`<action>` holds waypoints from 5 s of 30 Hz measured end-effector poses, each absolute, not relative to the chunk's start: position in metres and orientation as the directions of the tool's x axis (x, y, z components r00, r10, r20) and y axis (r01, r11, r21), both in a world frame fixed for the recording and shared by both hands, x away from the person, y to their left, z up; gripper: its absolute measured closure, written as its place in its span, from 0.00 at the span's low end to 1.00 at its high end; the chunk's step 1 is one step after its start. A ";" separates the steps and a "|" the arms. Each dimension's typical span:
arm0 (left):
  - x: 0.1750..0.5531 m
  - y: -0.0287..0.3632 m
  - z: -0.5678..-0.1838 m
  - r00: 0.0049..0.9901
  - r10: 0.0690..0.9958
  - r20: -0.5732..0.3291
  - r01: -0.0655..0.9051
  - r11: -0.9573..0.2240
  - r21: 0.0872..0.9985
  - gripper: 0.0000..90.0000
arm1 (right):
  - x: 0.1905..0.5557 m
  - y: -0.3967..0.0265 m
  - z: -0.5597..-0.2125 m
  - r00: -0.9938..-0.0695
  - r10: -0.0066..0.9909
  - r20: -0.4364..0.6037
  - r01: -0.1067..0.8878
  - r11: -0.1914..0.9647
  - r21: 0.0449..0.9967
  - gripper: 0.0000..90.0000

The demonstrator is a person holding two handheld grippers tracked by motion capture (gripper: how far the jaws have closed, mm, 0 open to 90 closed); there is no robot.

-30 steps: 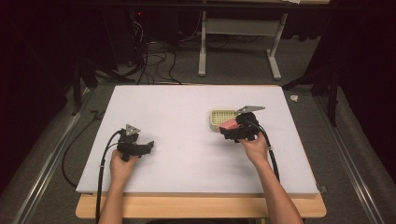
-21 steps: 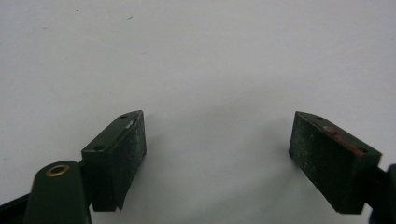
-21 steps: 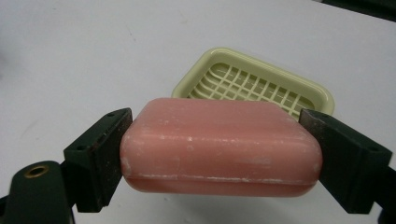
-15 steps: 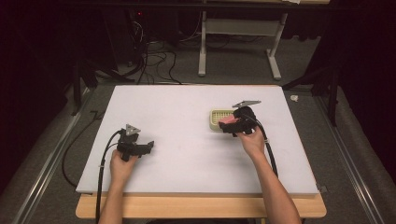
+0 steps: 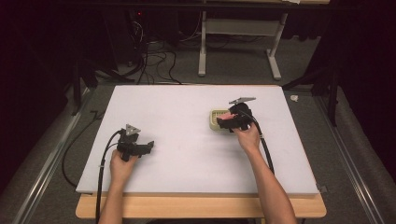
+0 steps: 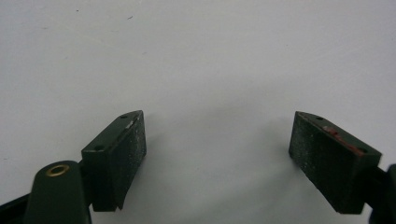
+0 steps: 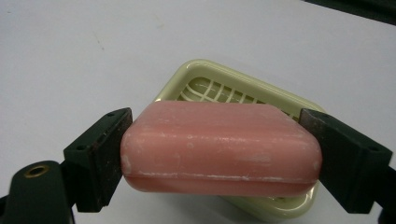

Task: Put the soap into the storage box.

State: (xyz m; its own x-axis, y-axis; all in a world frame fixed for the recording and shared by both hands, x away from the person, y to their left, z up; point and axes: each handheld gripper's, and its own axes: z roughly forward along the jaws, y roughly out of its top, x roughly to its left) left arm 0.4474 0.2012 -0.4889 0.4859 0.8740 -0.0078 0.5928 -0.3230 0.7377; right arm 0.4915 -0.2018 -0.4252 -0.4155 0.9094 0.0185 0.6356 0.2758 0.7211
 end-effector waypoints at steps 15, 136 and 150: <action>0.447 0.201 -0.489 0.487 0.874 -0.006 0.593 -0.325 0.737 0.21 | 0.501 -0.199 -0.436 -0.403 0.915 0.030 0.645 0.261 0.718 0.15; 0.447 0.201 -0.489 0.486 0.874 -0.007 0.593 -0.323 0.738 0.21 | 0.431 -0.256 -0.393 -0.388 0.919 0.071 0.530 0.159 0.833 0.17; 0.447 0.201 -0.489 0.486 0.874 -0.007 0.593 -0.323 0.738 0.21 | 0.418 -0.261 -0.390 -0.385 0.920 0.070 0.514 0.151 0.845 0.17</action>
